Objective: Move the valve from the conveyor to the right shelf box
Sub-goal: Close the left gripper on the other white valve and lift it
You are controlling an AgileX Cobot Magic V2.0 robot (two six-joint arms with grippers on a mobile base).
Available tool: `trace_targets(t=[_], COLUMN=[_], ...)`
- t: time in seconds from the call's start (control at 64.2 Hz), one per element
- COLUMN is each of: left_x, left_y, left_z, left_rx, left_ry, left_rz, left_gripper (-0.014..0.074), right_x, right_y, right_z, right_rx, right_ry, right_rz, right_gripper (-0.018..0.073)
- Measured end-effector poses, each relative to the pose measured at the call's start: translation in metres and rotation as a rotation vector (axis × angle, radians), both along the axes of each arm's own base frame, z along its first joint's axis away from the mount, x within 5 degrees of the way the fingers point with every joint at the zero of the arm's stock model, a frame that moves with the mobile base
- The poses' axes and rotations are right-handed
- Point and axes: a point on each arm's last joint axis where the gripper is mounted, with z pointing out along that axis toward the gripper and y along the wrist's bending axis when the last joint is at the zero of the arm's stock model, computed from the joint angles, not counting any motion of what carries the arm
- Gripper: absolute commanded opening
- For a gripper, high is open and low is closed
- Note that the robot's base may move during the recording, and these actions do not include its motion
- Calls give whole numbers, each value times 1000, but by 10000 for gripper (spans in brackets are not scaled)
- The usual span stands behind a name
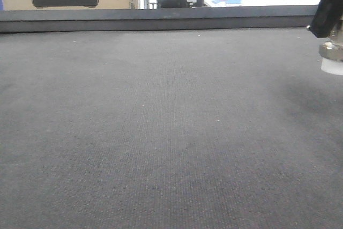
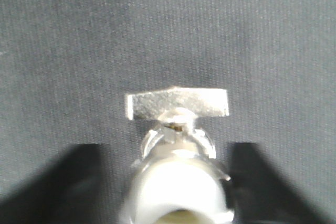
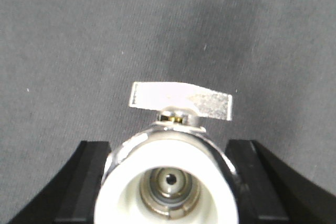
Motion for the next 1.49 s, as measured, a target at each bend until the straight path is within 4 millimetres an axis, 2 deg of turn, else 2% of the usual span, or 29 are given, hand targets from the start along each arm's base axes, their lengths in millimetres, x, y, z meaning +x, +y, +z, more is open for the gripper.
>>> trace_targets(t=[0.062, 0.249, 0.342, 0.529, 0.591, 0.7, 0.887, 1.043, 1.152, 1.292, 1.494], left_x=[-1, -4, -9, -29, -39, -60, -103, -143, -170, -201, -242], left_y=[0, -1, -5, -28, -39, -58, -71, -73, -74, -76, -79], left_z=[0, -1, 6, 36, 50, 63, 73, 80, 85, 95, 122], left_rx=[-2, -12, -18, 13, 19, 9, 0, 9, 15, 25, 38], left_ry=[7, 42, 50, -89, -178, -301, -447, -575, -678, -807, -995], left_rz=[0, 13, 25, -13, -24, -44, -39, -39, -38, -39, -43], left_gripper=[-117, -111, -111, -111, -111, -111, -111, -111, -111, -111, -111], right_x=[1, 5, 12, 19, 19, 16, -6, -38, -61, -87, -120], right_y=[0, 0, -9, -40, -50, -58, -59, -60, -60, -60, -61], right_z=[0, 3, 5, 7, 7, 7, 0, -15, -16, 2, 37], right_rx=[2, 6, 17, 19, 13, 4, 19, 18, 21, 35, 64], right_ry=[-10, -65, -117, -145, -146, -158, -228, -246, -265, -371, -597], right_rz=[-2, -10, -54, -175, -204, -233, -251, -260, -260, -260, -265], right_gripper=[-153, -153, -153, -153, -153, -153, -153, -153, -153, -153, -153])
